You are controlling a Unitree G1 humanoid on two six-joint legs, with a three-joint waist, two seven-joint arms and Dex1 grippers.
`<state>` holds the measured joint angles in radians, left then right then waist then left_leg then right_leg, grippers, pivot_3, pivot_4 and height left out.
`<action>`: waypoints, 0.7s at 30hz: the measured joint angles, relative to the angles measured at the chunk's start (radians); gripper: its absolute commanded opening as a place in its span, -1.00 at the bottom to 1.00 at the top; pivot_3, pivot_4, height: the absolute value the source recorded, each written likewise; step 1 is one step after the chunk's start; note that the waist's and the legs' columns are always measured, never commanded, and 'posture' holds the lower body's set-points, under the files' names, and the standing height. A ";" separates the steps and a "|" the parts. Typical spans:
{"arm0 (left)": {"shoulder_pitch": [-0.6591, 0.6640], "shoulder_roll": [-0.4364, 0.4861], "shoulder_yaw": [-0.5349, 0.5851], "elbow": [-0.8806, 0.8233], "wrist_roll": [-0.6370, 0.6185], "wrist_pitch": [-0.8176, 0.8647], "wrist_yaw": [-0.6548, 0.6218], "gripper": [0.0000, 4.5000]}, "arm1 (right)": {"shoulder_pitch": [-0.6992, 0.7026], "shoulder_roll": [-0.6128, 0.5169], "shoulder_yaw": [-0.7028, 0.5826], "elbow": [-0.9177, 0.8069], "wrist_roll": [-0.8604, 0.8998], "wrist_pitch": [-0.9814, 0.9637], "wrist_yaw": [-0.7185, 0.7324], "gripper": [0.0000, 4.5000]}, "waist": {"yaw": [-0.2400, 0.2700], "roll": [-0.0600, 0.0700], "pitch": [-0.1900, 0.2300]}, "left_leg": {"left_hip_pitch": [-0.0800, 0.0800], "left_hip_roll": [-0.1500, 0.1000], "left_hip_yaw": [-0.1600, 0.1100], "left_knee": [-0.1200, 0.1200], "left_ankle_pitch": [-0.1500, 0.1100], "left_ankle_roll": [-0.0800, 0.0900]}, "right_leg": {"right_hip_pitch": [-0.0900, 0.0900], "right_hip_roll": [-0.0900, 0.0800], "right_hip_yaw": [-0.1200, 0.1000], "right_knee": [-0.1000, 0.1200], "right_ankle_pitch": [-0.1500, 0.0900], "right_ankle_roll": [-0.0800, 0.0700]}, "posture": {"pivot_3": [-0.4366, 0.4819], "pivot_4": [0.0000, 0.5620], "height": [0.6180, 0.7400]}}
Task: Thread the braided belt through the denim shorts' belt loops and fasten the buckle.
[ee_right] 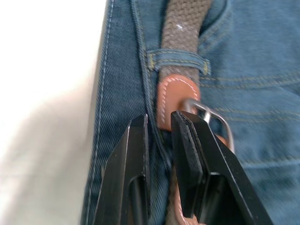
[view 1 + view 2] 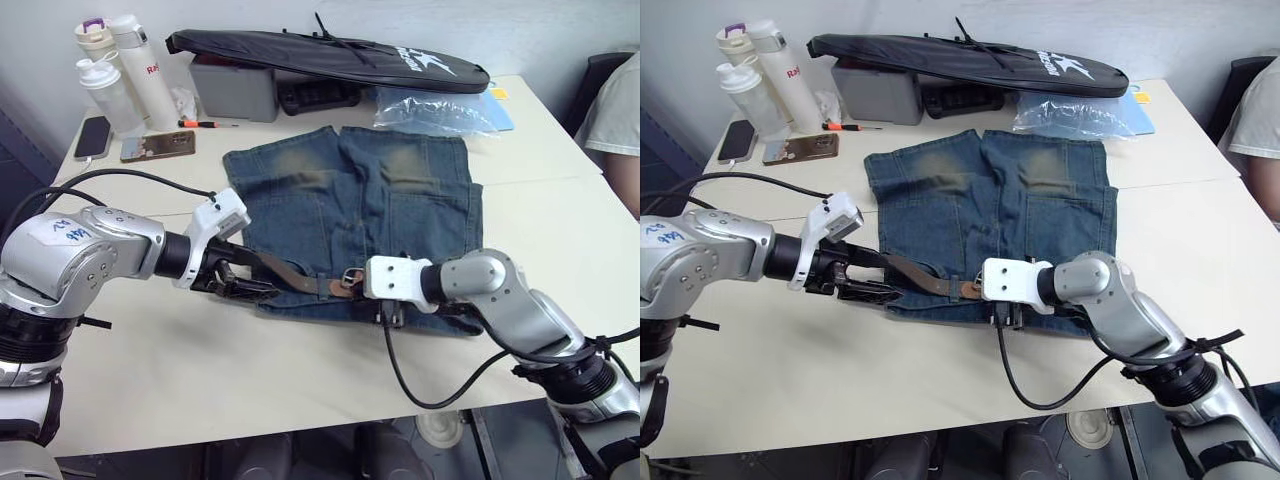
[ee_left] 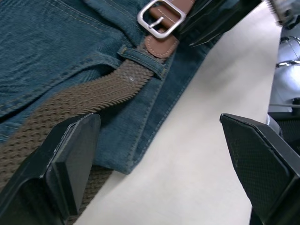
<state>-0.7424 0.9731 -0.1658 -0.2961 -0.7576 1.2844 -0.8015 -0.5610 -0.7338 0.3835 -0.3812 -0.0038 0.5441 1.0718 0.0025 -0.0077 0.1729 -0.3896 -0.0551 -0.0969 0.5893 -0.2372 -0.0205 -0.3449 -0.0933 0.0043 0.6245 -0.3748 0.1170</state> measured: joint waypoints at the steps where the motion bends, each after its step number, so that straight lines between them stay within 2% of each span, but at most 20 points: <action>1: -0.001 -0.005 0.000 0.001 0.004 0.000 0.000 1.00 | 0.001 -0.006 -0.004 -0.008 0.007 0.003 0.004 -0.58 | -0.001 0.000 0.000 | 0.000 0.000 0.000 0.000 0.000 0.000 | 0.000 0.000 0.000 0.000 0.000 0.000 | -0.05 -0.47 0.96; 3: -0.006 -0.018 -0.001 0.001 0.014 -0.002 -0.002 1.00 | 0.013 -0.021 -0.008 -0.015 0.016 0.002 0.010 -0.58 | -0.002 -0.001 0.000 | -0.001 -0.003 -0.002 -0.002 0.000 0.000 | 0.003 0.000 -0.005 0.000 0.000 0.000 | -0.05 -0.47 1.00; 5: -0.013 -0.020 -0.002 0.001 0.019 -0.006 -0.004 1.00 | 0.039 -0.037 -0.008 -0.014 0.017 0.004 0.010 -0.58 | -0.023 0.000 0.001 | -0.001 -0.022 -0.021 -0.009 0.011 0.008 | 0.020 -0.016 -0.052 -0.003 -0.004 0.004 | -0.05 -0.47 1.00; 7: -0.013 -0.021 -0.002 0.002 0.023 -0.006 -0.008 1.00 | 0.040 -0.035 -0.009 -0.013 0.023 0.006 0.006 -0.58 | -0.038 0.001 0.000 | -0.002 -0.034 -0.038 -0.012 0.019 0.011 | 0.025 -0.031 -0.083 -0.004 -0.005 0.005 | -0.05 -0.47 1.00; 13: -0.010 -0.020 -0.002 0.000 0.031 -0.002 -0.010 1.00 | 0.024 -0.011 0.005 0.004 0.020 -0.003 0.001 -0.58 | -0.016 0.000 0.001 | -0.001 -0.031 -0.033 -0.009 0.019 0.008 | 0.020 -0.030 -0.067 -0.003 -0.003 0.009 | -0.05 -0.47 1.00; 21: 0.007 -0.020 0.002 -0.009 0.032 0.006 -0.006 1.00 | -0.064 0.047 0.077 0.150 -0.033 -0.047 0.002 -0.58 | -0.005 0.000 0.001 | 0.001 -0.023 -0.027 -0.008 0.016 0.005 | 0.015 -0.021 -0.055 -0.001 -0.003 0.009 | -0.05 -0.47 1.00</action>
<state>-0.7350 0.9527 -0.1642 -0.3054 -0.7253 1.2908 -0.8078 -0.6255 -0.6864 0.4607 -0.2307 -0.0371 0.4969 1.0734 -0.0028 -0.0073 0.1740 -0.3890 -0.0784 -0.1243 0.5810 -0.2212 -0.0160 -0.3296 -0.1147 -0.0505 0.6232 -0.3781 0.1256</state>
